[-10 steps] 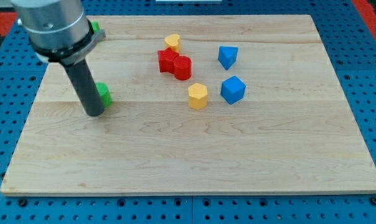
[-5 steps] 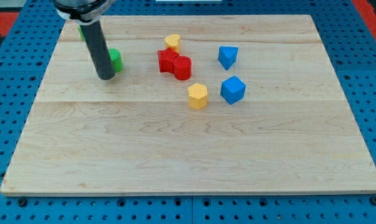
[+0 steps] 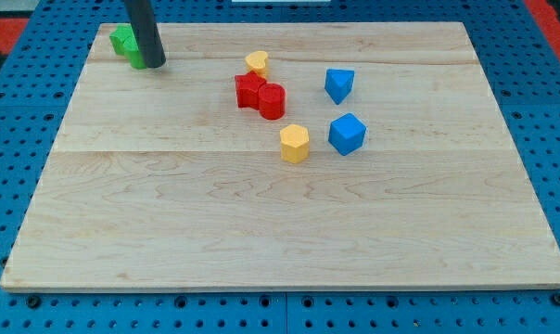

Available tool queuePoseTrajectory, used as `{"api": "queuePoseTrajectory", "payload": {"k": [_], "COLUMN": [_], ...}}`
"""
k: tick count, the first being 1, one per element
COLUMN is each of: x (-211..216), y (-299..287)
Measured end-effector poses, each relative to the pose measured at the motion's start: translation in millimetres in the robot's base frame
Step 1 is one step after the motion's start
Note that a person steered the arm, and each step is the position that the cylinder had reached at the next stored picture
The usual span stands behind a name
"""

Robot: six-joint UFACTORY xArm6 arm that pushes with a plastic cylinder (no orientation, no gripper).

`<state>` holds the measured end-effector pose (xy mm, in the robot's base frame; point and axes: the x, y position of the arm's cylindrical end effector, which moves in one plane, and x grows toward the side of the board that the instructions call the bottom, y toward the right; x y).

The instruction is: Push the green circle into the green star

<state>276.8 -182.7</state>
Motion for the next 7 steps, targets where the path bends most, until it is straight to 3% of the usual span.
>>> {"api": "queuePoseTrajectory", "payload": {"k": [7], "x": [3], "y": [19]}}
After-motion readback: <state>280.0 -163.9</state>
